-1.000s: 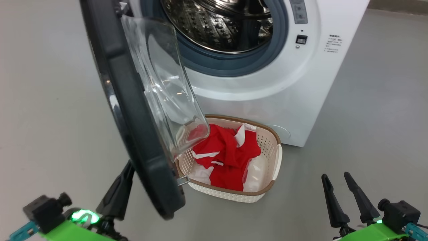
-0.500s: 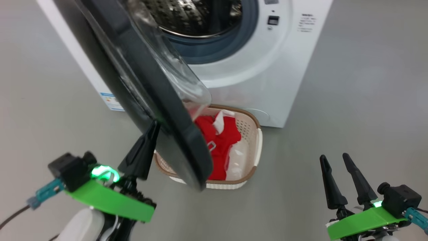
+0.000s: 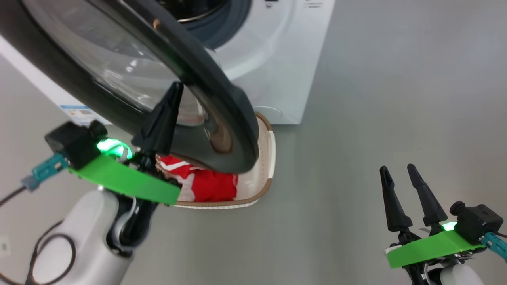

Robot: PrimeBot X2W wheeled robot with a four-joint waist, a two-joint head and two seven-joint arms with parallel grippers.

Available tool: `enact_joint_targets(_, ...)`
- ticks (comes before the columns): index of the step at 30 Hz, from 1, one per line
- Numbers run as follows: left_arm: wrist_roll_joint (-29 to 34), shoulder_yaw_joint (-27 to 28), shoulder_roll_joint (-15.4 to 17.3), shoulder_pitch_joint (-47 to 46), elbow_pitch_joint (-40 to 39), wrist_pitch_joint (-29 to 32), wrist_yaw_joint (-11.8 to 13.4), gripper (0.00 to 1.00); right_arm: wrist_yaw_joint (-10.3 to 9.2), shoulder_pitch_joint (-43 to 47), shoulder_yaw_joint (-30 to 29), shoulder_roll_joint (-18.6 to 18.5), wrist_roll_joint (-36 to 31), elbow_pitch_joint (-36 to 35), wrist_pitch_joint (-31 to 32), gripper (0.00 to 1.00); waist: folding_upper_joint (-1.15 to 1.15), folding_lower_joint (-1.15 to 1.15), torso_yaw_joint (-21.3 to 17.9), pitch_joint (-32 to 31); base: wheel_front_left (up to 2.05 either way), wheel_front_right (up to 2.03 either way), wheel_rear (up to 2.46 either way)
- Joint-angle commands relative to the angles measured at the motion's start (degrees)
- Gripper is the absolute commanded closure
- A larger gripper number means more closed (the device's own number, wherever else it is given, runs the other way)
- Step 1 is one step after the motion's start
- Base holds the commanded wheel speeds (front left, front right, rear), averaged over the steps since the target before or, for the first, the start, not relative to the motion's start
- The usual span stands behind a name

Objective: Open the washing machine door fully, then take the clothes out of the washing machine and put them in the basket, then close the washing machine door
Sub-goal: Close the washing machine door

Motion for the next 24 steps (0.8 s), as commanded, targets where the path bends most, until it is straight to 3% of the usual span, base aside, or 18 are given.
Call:
enact_joint_targets(1,0.9,2.1,0.9,-3.7,-0.5,-0.3,-0.4,1.00,0.37,-1.7,1.2,0.0,-0.1,-1.5,-0.4,0.00,0.00,0.00,-2.6,2.2,0.00,0.00,0.00)
enact_joint_targets(15,1.0,5.0,0.8,-14.6,7.2,-0.3,-0.4,1.00,0.37,-3.5,1.9,0.1,2.4,-1.9,-0.4,0.00,0.00,0.00,-7.4,4.4,0.00,0.00,0.00)
enact_joint_targets(24,2.6,7.0,1.0,-16.4,9.7,-0.3,-0.4,1.00,0.37,-3.8,1.8,0.1,3.4,-2.0,-0.4,0.00,0.00,0.00,-8.7,4.4,0.00,0.00,0.00)
